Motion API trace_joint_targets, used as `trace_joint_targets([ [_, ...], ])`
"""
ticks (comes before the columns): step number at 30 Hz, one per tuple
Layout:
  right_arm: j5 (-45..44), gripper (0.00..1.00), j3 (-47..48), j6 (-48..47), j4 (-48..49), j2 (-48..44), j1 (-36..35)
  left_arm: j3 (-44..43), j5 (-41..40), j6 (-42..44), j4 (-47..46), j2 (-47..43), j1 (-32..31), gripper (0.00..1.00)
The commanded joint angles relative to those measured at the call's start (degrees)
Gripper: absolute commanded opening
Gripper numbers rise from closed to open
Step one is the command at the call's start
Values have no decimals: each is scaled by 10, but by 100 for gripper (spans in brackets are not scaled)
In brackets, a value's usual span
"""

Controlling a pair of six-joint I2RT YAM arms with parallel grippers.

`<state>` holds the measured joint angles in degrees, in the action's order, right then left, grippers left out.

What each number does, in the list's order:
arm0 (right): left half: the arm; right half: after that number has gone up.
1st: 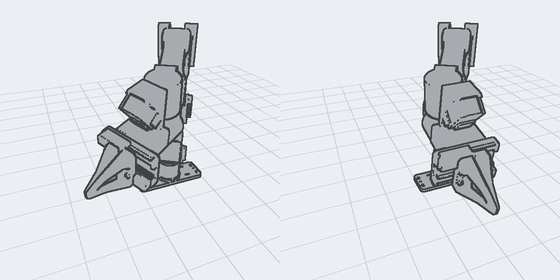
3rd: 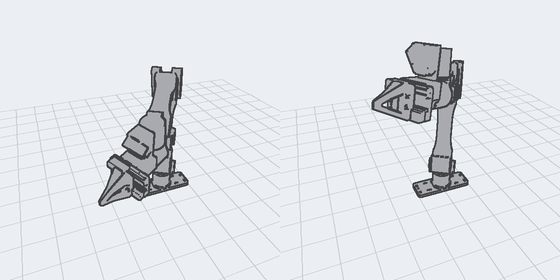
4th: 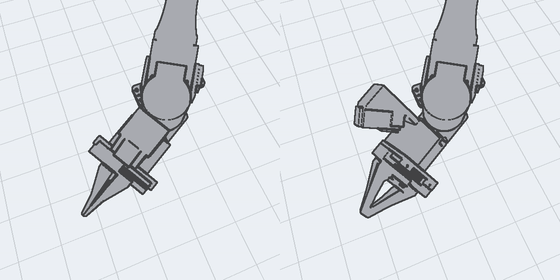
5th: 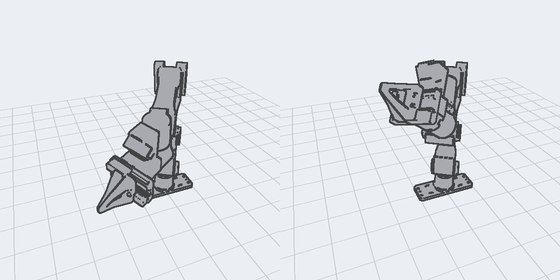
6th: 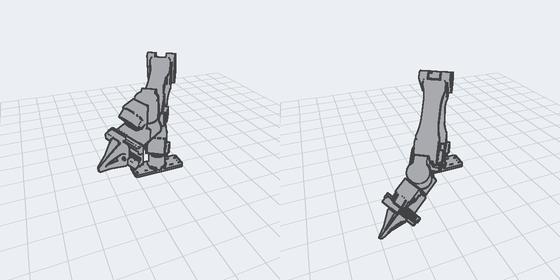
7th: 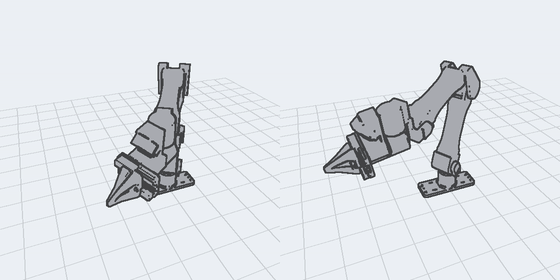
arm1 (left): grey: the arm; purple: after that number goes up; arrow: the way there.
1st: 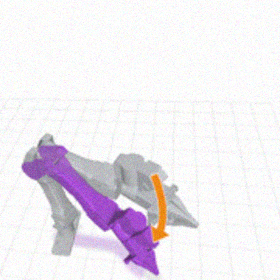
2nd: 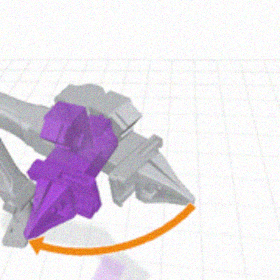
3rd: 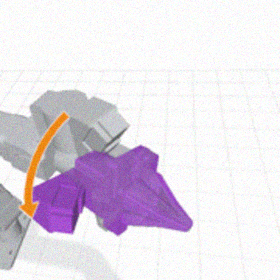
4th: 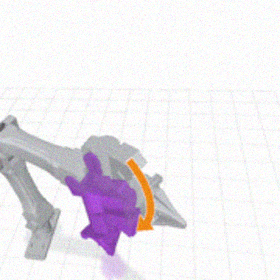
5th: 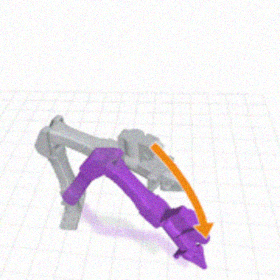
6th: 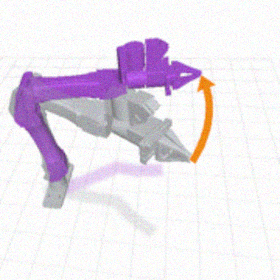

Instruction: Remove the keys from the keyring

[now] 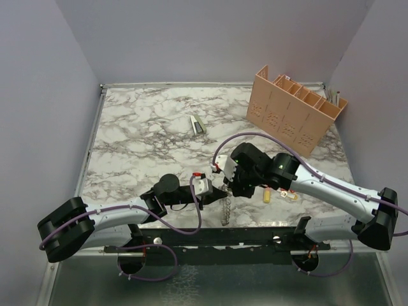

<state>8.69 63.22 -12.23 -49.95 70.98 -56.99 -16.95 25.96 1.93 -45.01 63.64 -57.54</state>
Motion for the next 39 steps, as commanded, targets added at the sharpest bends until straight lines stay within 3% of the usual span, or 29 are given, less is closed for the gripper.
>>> trace_joint_targets([
  [1, 14, 1, -16, -18, -2, -10, 17, 3, 60, 27, 2, -3, -8, 0],
  [23, 88, 1, -41, -36, 15, 26, 45, 16, 128, 26, -35, -25, -13, 0],
  [32, 108, 1, -69, -31, 59, 39, 44, 39, 75, -6, -107, -27, -13, 0],
  [39, 99, 1, -102, -24, 124, 28, 44, 86, 1, -56, -240, -14, -13, 0],
])
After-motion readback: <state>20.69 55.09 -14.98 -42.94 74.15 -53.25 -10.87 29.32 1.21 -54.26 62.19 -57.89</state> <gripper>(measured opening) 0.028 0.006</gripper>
